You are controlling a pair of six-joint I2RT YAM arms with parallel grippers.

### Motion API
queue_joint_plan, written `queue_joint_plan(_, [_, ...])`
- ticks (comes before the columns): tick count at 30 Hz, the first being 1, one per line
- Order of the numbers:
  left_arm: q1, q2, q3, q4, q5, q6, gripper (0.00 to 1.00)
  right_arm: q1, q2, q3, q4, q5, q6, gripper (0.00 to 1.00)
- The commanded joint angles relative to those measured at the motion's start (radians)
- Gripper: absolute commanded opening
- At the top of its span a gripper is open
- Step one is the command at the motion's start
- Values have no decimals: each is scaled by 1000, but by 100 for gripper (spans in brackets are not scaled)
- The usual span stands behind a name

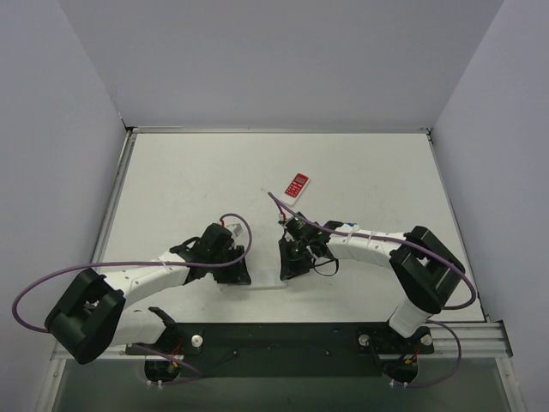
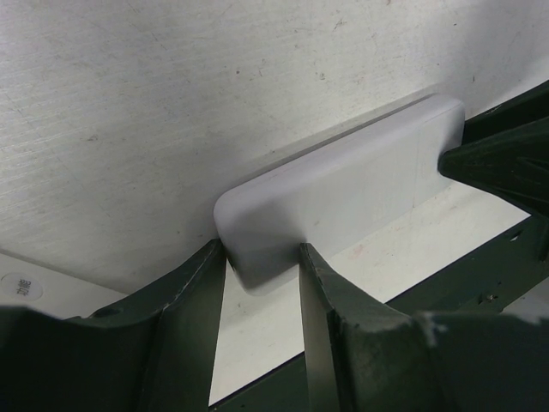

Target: Load the batteries into the remote control

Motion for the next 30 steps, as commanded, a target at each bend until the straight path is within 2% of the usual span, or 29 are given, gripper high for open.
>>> queue_joint_plan(1, [-67,70,9,127,107,3,42,66,82,49,25,-33,-29,9])
queue_joint_plan(6, [-92,81,33,127,105,7,43,75,85,79,-1,-10,-40,8])
queue_joint_plan(9, [-83,53,35,101,46,4,48,61,37,63,-1,35,-37,8])
queue_joint_plan(13, [-66,13,41,69,-100,21,53,41,-64,56,-5,105,-44,23])
queue_joint_plan(15, [-51,-5,44,57,-157,30,59,20,-96,65,-27,154,-57,28])
queue_joint_plan(22, [57,-105,86,57,-220,50,77,-112,-251,77,-82,268,-116,55])
queue_joint_plan(27, [140,-258,141,17,-296,76,86,-235,-380,57,-126,378,-155,61])
queue_joint_plan(30, [169,-387,167,-29,-414,96,89,-319,-554,31,-160,510,-169,64])
